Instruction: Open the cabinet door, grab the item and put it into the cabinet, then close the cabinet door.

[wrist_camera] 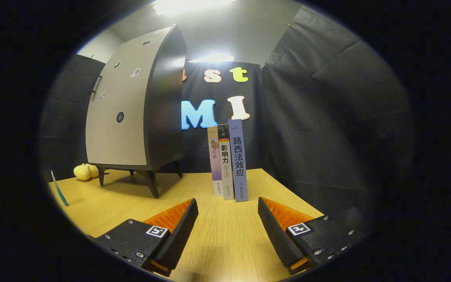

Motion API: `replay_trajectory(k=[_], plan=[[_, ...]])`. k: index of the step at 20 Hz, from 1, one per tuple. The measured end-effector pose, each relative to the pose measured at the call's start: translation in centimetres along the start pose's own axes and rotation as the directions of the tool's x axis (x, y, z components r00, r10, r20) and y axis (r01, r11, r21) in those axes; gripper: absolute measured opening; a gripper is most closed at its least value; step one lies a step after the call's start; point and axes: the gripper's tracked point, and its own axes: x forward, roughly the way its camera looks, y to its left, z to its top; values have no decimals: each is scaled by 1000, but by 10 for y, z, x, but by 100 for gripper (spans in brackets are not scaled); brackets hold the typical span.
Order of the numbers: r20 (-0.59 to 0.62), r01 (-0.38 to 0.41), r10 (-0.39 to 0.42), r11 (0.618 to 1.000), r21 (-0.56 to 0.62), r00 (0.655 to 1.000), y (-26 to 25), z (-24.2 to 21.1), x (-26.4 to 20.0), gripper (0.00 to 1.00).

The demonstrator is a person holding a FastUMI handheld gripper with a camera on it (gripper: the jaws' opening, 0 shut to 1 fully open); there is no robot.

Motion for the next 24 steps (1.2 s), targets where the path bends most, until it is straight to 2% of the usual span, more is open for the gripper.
replay_trajectory(k=[24], plan=[[6,2,-2,1000,0,1000,0,1,4,95]])
